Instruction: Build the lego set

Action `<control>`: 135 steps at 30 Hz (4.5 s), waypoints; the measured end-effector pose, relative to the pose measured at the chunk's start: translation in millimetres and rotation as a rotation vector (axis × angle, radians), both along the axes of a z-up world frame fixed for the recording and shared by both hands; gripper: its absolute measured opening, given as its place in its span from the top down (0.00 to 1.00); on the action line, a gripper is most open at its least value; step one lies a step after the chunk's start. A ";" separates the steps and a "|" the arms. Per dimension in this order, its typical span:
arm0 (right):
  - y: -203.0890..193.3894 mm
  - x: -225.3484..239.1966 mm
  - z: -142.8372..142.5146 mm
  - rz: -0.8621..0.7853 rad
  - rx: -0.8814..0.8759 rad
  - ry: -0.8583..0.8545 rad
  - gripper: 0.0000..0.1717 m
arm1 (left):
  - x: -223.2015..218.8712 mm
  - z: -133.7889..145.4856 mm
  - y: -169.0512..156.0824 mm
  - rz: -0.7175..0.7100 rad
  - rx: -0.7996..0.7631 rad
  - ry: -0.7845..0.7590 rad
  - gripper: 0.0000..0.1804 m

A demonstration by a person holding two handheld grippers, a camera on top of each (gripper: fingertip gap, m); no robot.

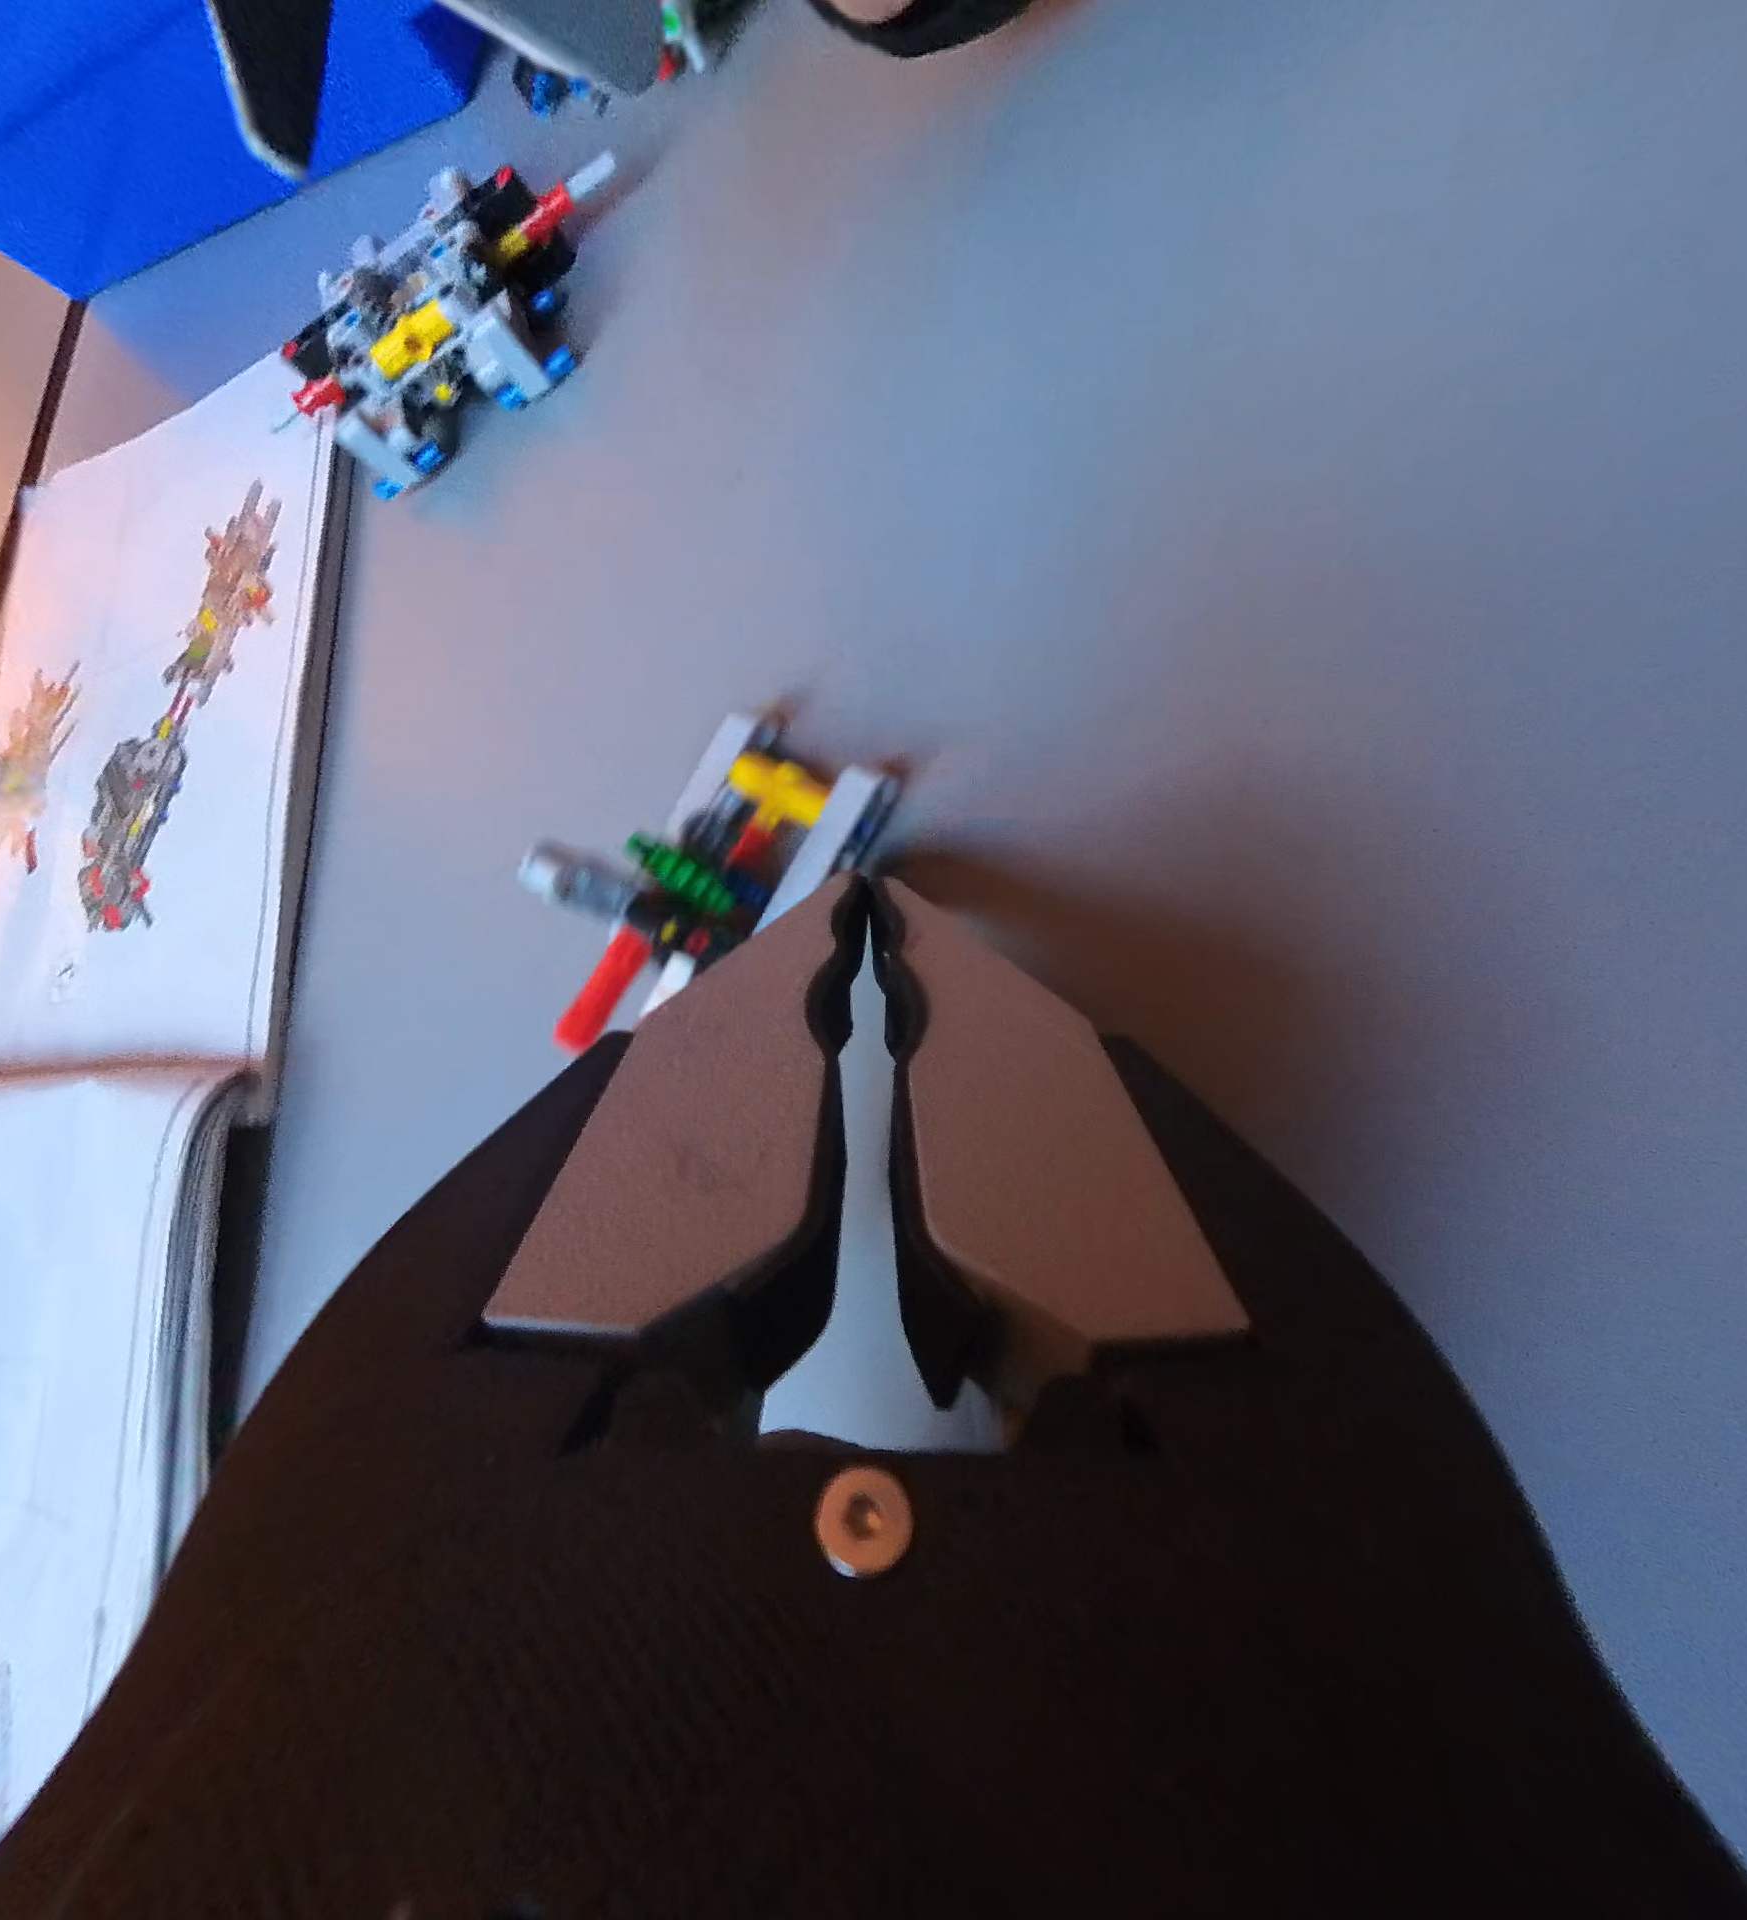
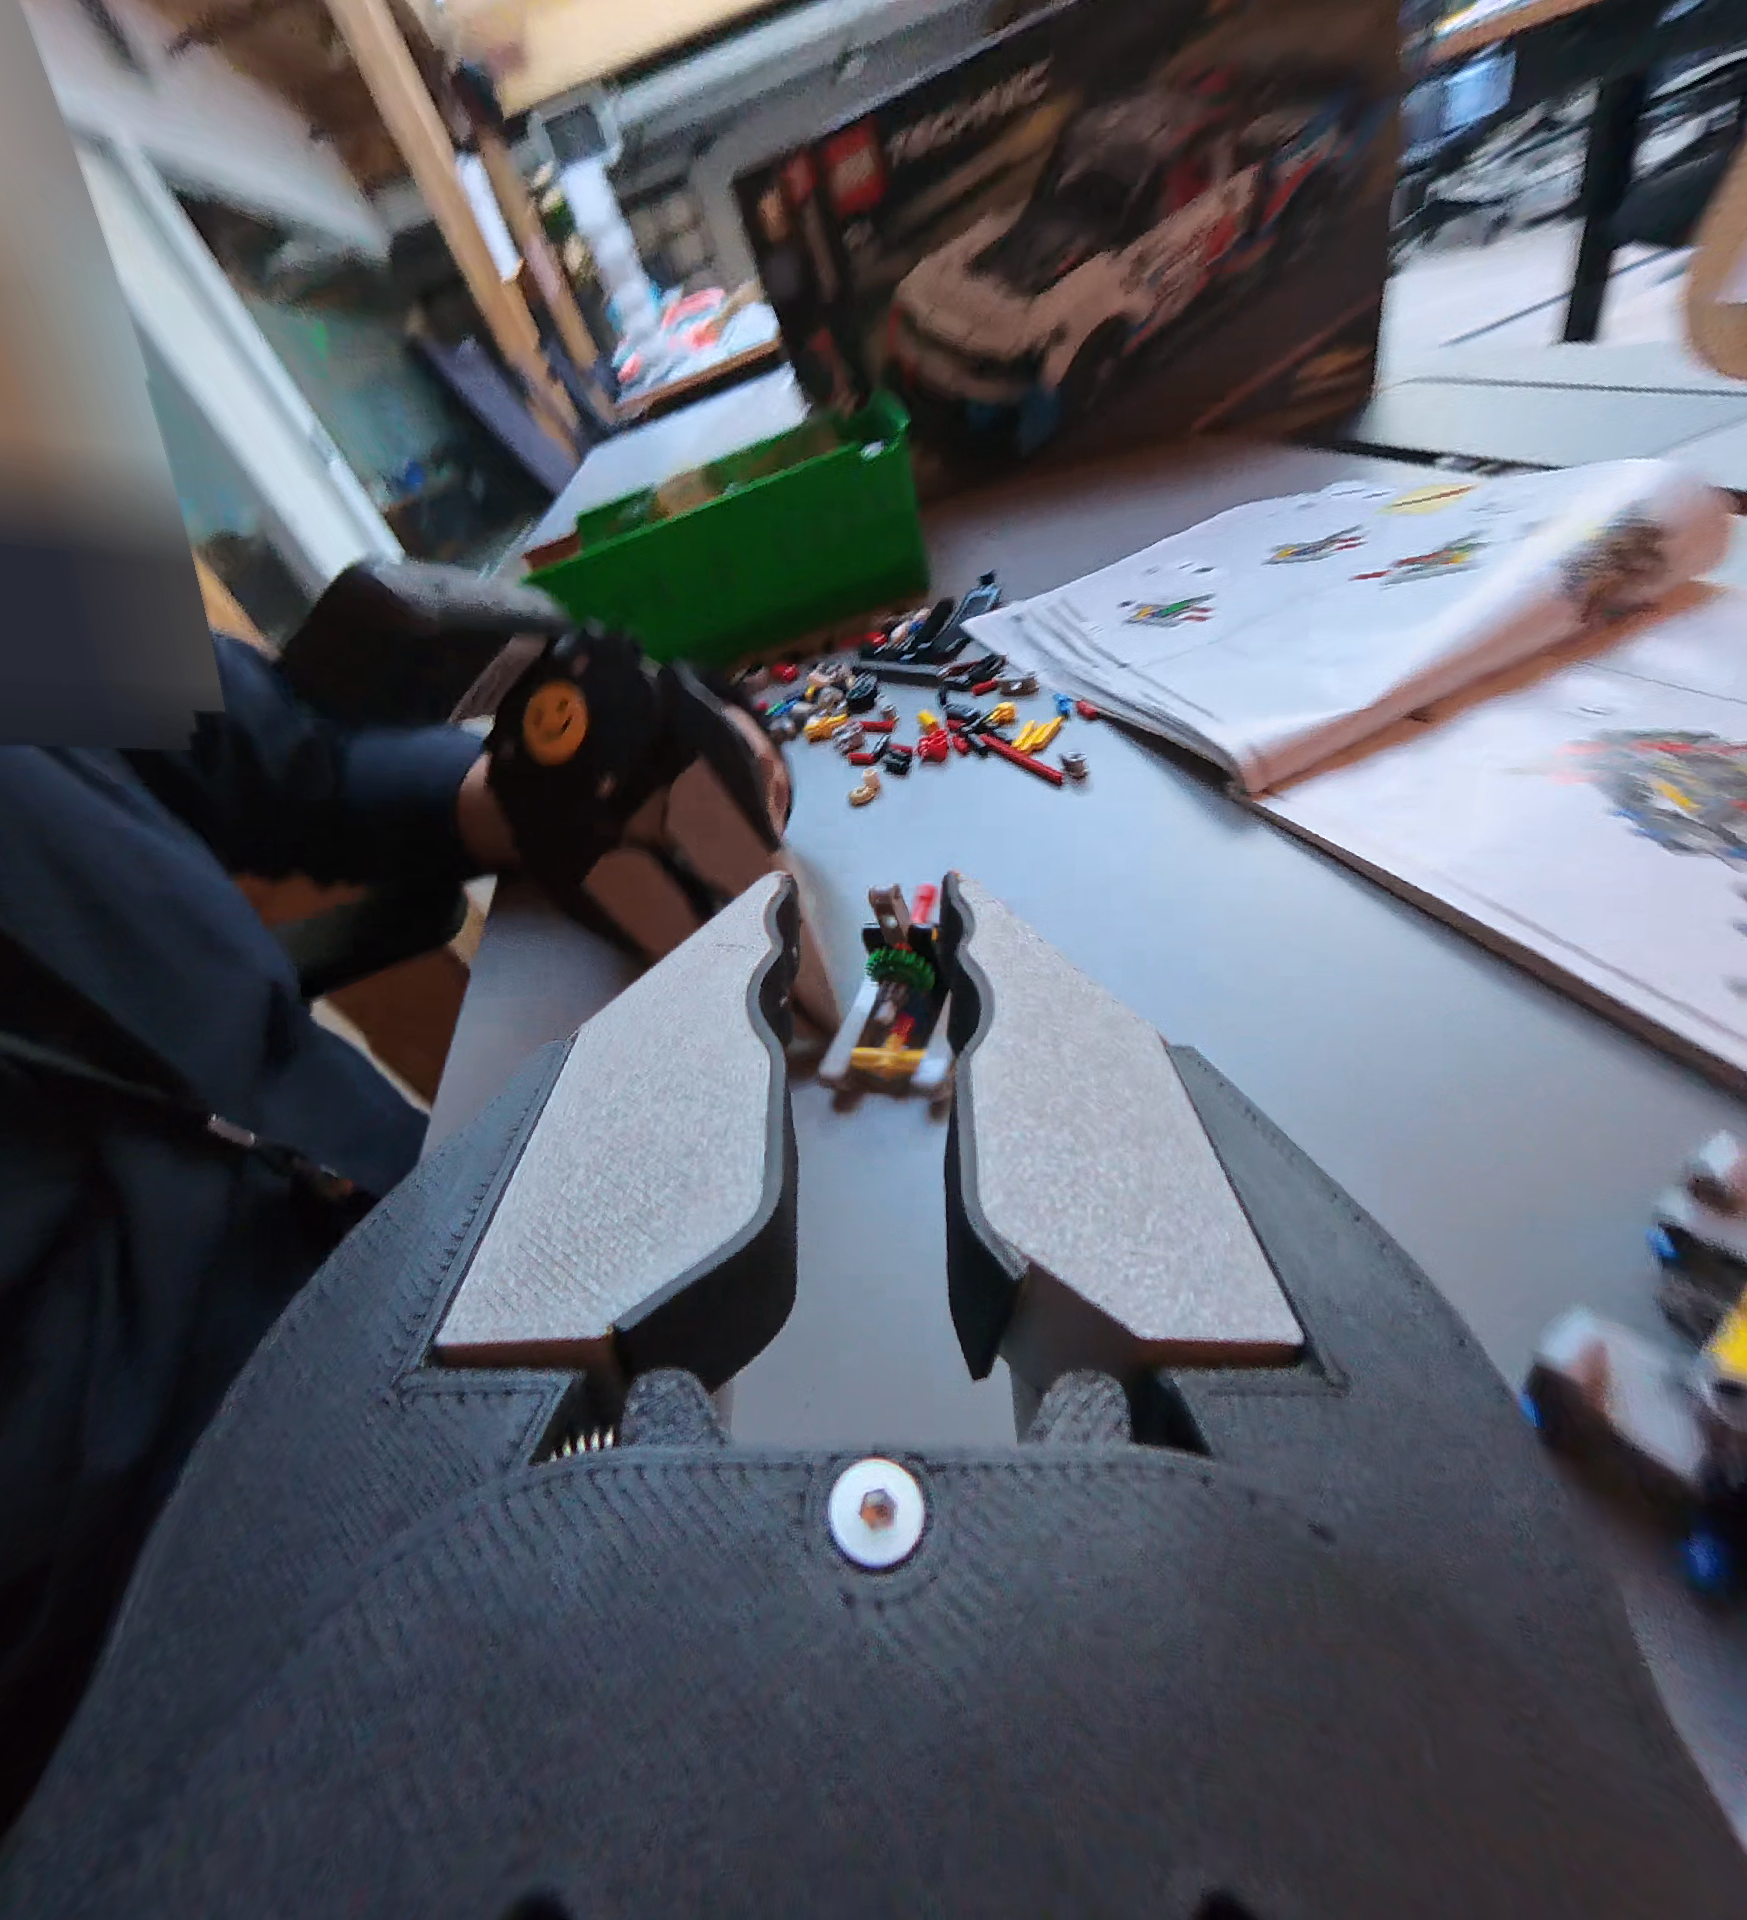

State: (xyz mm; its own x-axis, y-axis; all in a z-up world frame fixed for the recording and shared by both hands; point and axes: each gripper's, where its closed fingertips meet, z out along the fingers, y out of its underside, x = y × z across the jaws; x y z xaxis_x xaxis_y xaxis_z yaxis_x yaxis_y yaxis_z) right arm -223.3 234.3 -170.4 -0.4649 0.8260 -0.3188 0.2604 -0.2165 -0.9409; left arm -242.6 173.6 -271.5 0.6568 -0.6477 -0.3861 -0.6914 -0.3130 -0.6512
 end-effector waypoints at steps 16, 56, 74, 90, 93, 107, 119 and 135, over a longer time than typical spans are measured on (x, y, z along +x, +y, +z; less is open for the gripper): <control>19.4 54.0 -34.9 -0.164 0.405 -0.205 0.79 | -38.9 31.1 8.4 0.072 -0.179 -0.070 0.54; 143.4 -0.5 -75.9 -0.585 0.393 -0.662 0.50 | -28.7 -0.7 26.6 0.139 -0.277 -0.332 0.78; 136.8 2.3 -90.0 -0.502 0.449 -0.697 0.55 | -24.2 -1.5 24.4 0.119 -0.270 -0.308 0.78; 145.7 14.1 -101.5 -0.527 0.379 -0.802 0.49 | -24.3 -1.3 24.2 0.118 -0.271 -0.315 0.78; 141.5 12.7 -103.9 -0.527 0.345 -0.808 0.51 | -24.4 -1.4 24.2 0.118 -0.270 -0.312 0.78; 83.2 -6.0 -105.4 -0.403 0.479 -0.800 0.53 | -33.9 -1.3 24.2 0.144 -0.277 -0.311 0.78; 19.7 30.6 -103.4 -0.398 0.417 -0.798 0.53 | -34.3 -1.3 24.9 0.149 -0.272 -0.309 0.78; 19.2 57.5 -80.9 -0.436 0.424 -0.671 0.51 | -34.5 -1.2 26.1 0.149 -0.261 -0.315 0.78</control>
